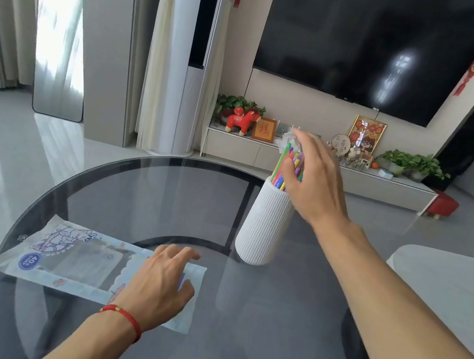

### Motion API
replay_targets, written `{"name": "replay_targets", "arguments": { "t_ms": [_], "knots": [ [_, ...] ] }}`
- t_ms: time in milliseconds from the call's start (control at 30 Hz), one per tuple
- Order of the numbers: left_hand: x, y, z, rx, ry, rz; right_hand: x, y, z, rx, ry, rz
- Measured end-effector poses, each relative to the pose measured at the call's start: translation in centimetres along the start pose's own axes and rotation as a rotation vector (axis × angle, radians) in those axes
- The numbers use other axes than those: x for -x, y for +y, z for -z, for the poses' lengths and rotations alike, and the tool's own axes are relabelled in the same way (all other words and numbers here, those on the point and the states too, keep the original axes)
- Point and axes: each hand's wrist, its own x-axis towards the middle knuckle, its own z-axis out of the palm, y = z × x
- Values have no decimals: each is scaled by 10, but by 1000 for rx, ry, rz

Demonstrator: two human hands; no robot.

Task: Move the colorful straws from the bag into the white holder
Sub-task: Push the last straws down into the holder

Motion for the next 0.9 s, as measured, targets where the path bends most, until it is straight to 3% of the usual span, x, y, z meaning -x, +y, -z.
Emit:
{"name": "replay_targets", "arguments": {
  "t_ms": [67,100,233,300,367,500,633,767,900],
  "knots": [
    [3,-2,3,-23,14,19,19,-24,-5,2,119,167],
    [5,-2,4,-40,23,30,34,-36,-14,-12,60,222],
    [15,-4,17,-110,49,70,92,-70,-73,-114,-653,-69],
    [25,-8,24,-162,112,102,115,-80,-98,-114,-875,-205],
    [40,-11,30,-288,120,192,130,-88,-115,-100,-911,-263],
    [74,-15,38,-455,6,449,144,-106,-126,-84,-807,-257],
    [93,-16,44,-147,83,480,147,-122,-125,-390,-802,-477],
    [110,-17,69,185,217,607,152,-159,-123,-900,-775,-676],
    [127,-21,112,750,472,771,144,-215,-114,-1163,-837,-657]
  ]
}}
